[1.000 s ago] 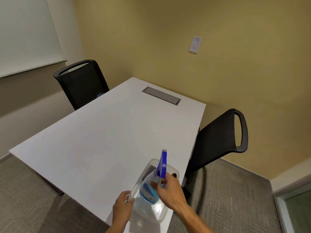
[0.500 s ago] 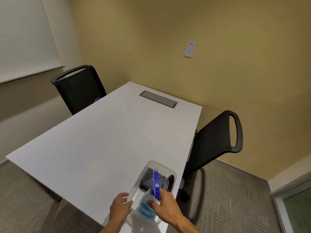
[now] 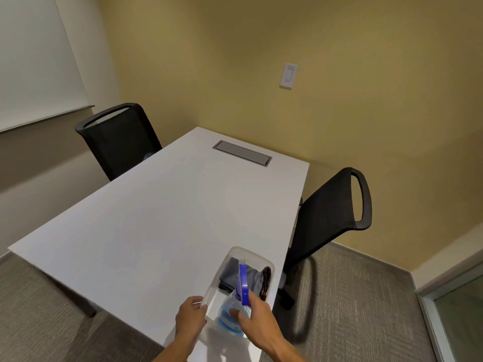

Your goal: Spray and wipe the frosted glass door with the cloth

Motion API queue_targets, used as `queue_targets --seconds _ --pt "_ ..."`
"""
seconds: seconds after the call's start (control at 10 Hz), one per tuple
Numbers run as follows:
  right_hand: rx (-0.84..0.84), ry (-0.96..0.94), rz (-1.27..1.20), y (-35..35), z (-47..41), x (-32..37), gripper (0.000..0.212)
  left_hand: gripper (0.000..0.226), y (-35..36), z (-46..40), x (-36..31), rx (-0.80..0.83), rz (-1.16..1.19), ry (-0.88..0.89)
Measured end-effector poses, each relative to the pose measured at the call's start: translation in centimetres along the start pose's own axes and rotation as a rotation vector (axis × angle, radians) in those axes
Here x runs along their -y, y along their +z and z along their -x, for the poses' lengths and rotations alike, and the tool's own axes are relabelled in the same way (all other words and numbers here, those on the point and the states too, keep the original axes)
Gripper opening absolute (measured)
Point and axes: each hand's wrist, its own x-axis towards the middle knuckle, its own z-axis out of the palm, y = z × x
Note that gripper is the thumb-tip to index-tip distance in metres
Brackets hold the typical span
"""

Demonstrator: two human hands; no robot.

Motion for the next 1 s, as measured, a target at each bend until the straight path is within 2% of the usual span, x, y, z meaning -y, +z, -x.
queue_targets --seconds 0.2,0.3,0.4,0.7,1.0 --pt "-0.031 -0.018 -0.006 -0.5 1.3 0.3 0.060 0.035 -0.1 -0.4 0.2 0.014 -0.053 -0.004" --pt "-0.035 -0.003 0.000 -0.7 1.6 0.4 0.084 0.038 0.1 -0.4 -0.4 0.018 -0.098 0.011" --pt "-0.040 0.014 0.021 -1.1 2.0 -0.1 0.097 0.041 0.0 -0.2 -0.7 0.036 -0.095 0.019" --pt "-0.139 -0.014 0.067 -3.7 4.9 -2.5 0.096 0.047 0.6 2.1 -1.2 0.051 -0.085 0.077" --pt "-0.242 -0.057 -0.013 -7.0 10.6 -6.2 0.093 0.050 1.3 7.6 -1.7 -0.023 -0.037 0.143"
